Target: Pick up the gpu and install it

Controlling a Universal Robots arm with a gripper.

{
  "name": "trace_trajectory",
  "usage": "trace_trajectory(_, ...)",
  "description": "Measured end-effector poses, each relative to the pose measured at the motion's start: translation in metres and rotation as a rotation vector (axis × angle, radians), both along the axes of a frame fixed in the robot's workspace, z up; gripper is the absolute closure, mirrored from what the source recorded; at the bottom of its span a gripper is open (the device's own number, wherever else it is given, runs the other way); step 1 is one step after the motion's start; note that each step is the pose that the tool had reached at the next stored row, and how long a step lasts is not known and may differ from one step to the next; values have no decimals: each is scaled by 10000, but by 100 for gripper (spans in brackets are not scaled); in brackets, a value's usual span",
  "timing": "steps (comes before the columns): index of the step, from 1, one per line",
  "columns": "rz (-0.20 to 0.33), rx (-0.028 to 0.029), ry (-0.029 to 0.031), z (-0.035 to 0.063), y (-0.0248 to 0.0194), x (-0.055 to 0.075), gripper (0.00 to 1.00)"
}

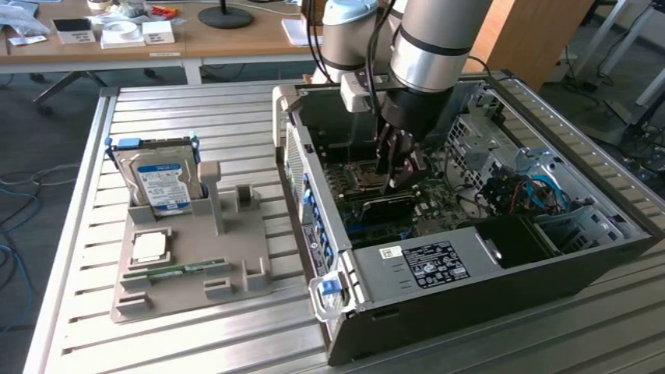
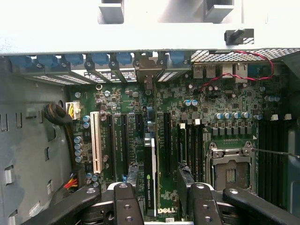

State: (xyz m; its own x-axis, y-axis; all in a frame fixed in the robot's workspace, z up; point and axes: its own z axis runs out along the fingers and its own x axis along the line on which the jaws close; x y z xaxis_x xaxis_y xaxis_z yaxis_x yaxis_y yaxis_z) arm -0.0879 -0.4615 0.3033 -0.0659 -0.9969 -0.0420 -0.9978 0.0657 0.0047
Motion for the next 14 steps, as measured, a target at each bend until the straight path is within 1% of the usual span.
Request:
trace_trajectory(7,0,0,0,0,0,0,54)
trace_trajectory(8,0,-1,0,0,0,0,55)
trace_trajectory(9,0,0,0,0,0,0,62)
trace_trajectory(10,0,0,0,0,0,0,62)
trace_trajectory(11,1,0,0,0,0,0,67)
trace_trajectory(12,1,0,0,0,0,0,67)
trace_trajectory(14,0,0,0,0,0,0,80)
